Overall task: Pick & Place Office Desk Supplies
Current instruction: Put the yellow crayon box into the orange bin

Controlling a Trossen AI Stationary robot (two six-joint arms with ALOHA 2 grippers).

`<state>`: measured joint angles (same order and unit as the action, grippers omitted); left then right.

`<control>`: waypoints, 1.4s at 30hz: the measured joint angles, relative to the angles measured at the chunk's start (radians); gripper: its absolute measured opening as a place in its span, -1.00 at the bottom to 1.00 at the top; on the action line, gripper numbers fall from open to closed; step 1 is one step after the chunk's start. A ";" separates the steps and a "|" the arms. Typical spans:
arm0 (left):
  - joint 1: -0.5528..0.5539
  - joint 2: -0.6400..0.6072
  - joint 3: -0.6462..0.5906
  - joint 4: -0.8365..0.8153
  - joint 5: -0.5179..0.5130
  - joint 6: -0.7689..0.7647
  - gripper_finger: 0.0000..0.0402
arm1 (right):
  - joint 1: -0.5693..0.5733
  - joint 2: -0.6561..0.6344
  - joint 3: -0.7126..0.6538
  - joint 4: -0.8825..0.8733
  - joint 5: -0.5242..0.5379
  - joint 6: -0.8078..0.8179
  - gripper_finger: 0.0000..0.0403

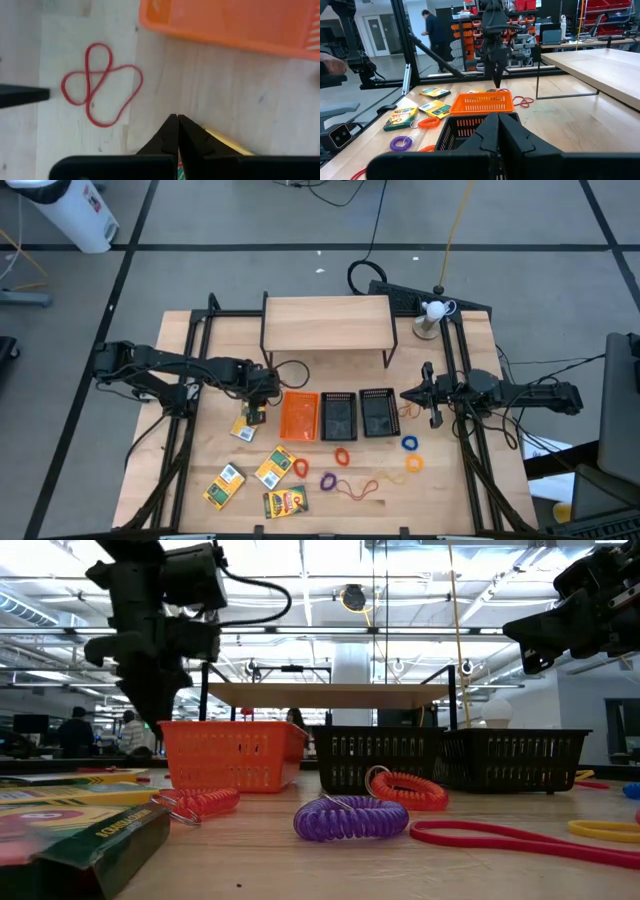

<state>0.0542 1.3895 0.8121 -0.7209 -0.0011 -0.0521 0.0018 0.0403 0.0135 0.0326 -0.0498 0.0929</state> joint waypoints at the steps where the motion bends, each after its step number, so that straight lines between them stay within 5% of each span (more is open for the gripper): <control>1: -0.002 0.000 0.006 -0.015 0.003 0.001 -0.98 | 0.000 0.000 0.000 0.000 0.000 0.000 -1.00; 10: 0.025 0.000 0.013 -0.096 0.105 0.022 -0.72 | 0.000 0.000 0.000 0.000 -0.001 0.000 -1.00; 23: 0.107 0.000 0.013 -0.095 0.110 0.055 -0.12 | 0.000 0.000 0.000 0.000 -0.003 0.000 -0.94; 42: 0.109 0.000 -0.022 -0.085 0.158 0.074 -0.06 | 0.000 0.000 0.000 0.000 -0.003 0.000 -0.93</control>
<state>0.1631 1.3895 0.7902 -0.8055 0.1570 0.0216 0.0021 0.0406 0.0135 0.0324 -0.0528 0.0925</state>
